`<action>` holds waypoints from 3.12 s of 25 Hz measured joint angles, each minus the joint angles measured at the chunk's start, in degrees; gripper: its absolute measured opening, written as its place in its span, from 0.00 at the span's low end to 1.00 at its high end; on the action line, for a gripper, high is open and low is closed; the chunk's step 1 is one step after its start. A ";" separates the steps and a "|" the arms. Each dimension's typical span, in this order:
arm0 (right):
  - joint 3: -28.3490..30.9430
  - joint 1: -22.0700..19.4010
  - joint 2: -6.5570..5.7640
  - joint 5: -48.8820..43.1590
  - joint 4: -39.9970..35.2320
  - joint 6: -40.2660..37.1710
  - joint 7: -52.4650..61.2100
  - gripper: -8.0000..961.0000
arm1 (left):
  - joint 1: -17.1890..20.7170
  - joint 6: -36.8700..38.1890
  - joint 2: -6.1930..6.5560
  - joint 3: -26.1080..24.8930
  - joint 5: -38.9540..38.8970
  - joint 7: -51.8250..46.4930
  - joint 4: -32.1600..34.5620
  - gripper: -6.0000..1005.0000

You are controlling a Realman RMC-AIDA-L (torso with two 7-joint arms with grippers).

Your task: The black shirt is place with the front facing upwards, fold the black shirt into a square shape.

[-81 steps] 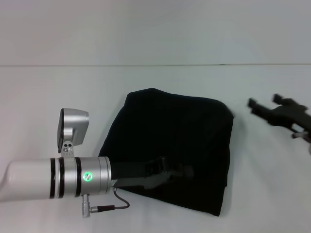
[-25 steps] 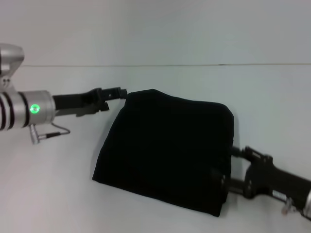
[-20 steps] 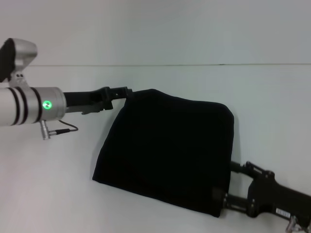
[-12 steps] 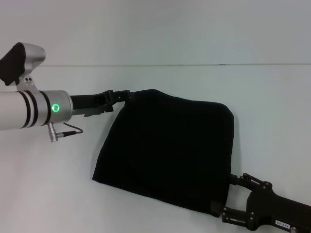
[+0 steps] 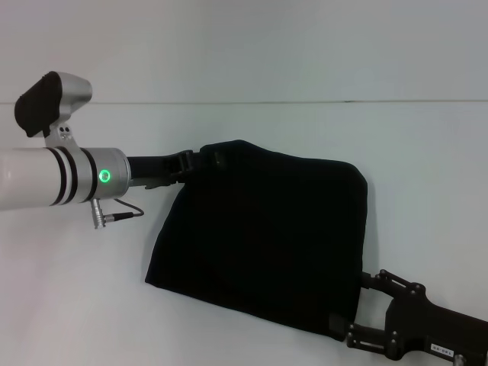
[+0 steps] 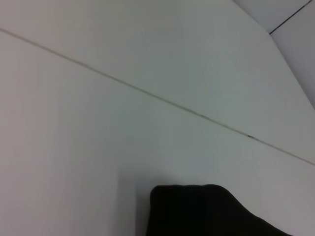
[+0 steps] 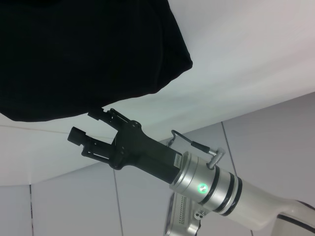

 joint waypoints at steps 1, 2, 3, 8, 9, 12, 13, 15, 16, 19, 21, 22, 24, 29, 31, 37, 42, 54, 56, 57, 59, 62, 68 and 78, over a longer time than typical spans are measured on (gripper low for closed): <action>0.00 0.06 0.01 0.00 0.00 -0.05 0.02 0.95 | 0.00 -0.04 -0.11 0.02 0.00 0.02 -0.01 0.85; 0.00 0.08 0.01 0.00 0.00 -0.10 0.06 0.95 | 0.00 -0.16 -0.19 0.08 0.00 0.04 -0.01 0.85; 0.00 0.10 0.02 -0.01 0.00 -0.15 0.09 0.95 | 0.00 -0.27 -0.25 0.25 0.00 0.06 -0.01 0.85; 0.13 0.12 -0.02 -0.01 0.00 -0.61 0.36 0.95 | 0.00 -0.61 -0.46 1.73 0.00 0.07 0.00 0.85; 0.19 0.12 -0.05 -0.01 0.00 -0.72 0.36 0.95 | 0.00 -0.64 -0.56 2.08 -0.01 0.13 0.08 0.85; 0.26 0.09 -0.06 -0.01 0.00 -0.85 0.38 0.95 | 0.01 -1.16 -0.84 2.88 -0.01 0.62 0.39 0.85; 0.28 0.08 -0.07 -0.01 0.00 -0.87 0.38 0.95 | 0.07 -1.56 -0.92 2.92 -0.01 0.77 0.43 0.85; 0.28 0.07 -0.07 -0.01 0.00 -0.94 0.39 0.95 | 0.25 -2.47 -1.07 2.94 -0.01 1.02 0.49 0.85; 0.27 0.07 -0.07 -0.01 0.00 -0.99 0.40 0.95 | 0.33 -2.73 -1.07 2.88 -0.01 1.04 0.51 0.85; 0.28 0.08 -0.07 0.00 0.00 -1.03 0.40 0.95 | 0.64 -2.92 -0.89 2.53 -0.08 0.83 0.55 0.84; 0.27 0.10 -0.07 0.00 0.00 -1.03 0.40 0.95 | 0.90 -2.96 -0.60 2.44 -0.16 0.56 0.60 0.84; 0.26 0.11 -0.07 0.00 0.00 -1.03 0.40 0.95 | 0.99 -2.97 -0.53 2.43 -0.17 0.43 0.60 0.83; 0.26 0.12 -0.10 -0.01 0.00 -1.03 0.40 0.95 | 1.03 -2.97 -0.50 2.43 -0.17 0.34 0.59 0.82; 0.26 0.17 -0.12 0.00 0.00 -1.08 0.40 0.95 | 1.05 -2.92 -0.74 2.64 -0.07 0.26 0.26 0.80; 0.26 0.22 -0.14 0.01 0.00 -1.28 0.40 0.95 | 0.98 -2.81 -0.85 2.79 -0.06 0.25 0.25 0.79; 0.26 0.27 -0.16 0.09 -0.05 -1.60 0.40 0.95 | 0.84 -2.84 -0.99 2.94 -0.01 0.51 0.20 0.77; 0.26 0.32 -0.16 0.10 -0.08 -1.63 0.40 0.95 | 0.75 -3.13 -0.99 5.46 0.09 0.41 0.38 0.75; 0.26 0.40 -0.16 0.13 -0.56 -1.64 0.49 0.95 | 0.62 -3.61 -1.18 5.48 -0.29 0.46 0.63 0.35; 0.26 0.39 -0.16 0.19 -0.61 -1.65 0.49 0.95 | 0.62 -3.61 -1.23 5.42 -0.38 0.49 0.63 0.28; 0.26 0.39 -0.15 0.22 -0.61 -1.64 0.49 0.95 | 0.62 -3.61 -1.26 5.34 -0.47 0.46 0.63 0.24; 0.26 0.39 -0.15 0.31 -0.65 -1.64 0.50 0.95 | 0.62 -3.62 -1.28 5.08 -0.75 0.32 0.63 0.15; 0.32 0.42 -0.16 0.35 -0.69 -1.64 0.49 0.95 | 0.62 -3.61 -1.28 4.17 -1.32 0.07 0.46 0.07; 0.67 0.70 -0.15 0.44 -0.71 -1.64 0.50 0.95 | 2.00 -3.61 -1.56 -1.76 -1.43 -1.18 -0.08 0.07; 1.71 1.05 -0.15 0.44 -1.70 -1.60 0.49 0.95 | 9.60 0.37 -2.87 -11.82 -8.37 -0.62 -0.14 0.07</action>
